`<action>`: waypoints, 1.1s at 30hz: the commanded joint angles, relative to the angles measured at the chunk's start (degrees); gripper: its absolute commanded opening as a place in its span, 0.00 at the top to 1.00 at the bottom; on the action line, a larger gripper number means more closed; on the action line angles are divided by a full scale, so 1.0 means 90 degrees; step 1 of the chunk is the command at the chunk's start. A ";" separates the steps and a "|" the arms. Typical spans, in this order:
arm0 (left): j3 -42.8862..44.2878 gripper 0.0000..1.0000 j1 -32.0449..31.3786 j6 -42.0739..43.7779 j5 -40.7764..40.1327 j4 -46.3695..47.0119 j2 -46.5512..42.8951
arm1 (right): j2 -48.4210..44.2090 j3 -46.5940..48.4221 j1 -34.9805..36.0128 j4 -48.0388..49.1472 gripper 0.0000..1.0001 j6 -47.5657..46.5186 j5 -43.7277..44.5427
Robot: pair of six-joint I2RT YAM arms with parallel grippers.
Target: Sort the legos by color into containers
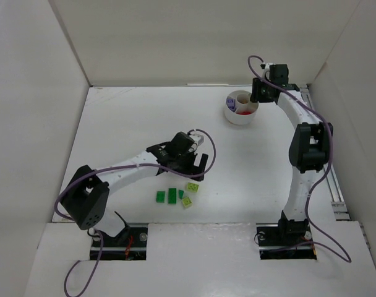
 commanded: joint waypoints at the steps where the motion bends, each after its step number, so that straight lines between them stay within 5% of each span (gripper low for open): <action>1: 0.0173 0.00 -0.0181 0.0037 -0.0281 -0.0253 0.0029 | -0.0264 0.0111 0.0042 0.0059 0.48 0.0036 -0.0086; 6: 0.0173 0.00 -0.0328 -0.0051 -0.0437 -0.0184 0.0087 | -0.0674 -0.0290 0.0042 0.0186 0.37 0.0036 -0.0203; 23: 0.0114 0.14 -0.1089 -0.0607 -0.1267 -0.0369 0.0614 | -0.3328 -0.2788 -0.0144 0.0830 0.37 0.0308 -0.0194; 33: 0.0270 0.47 -0.1089 -0.0940 -0.1834 -0.0604 0.1171 | -0.4725 -0.4156 -0.0144 0.0987 0.37 0.0368 -0.0194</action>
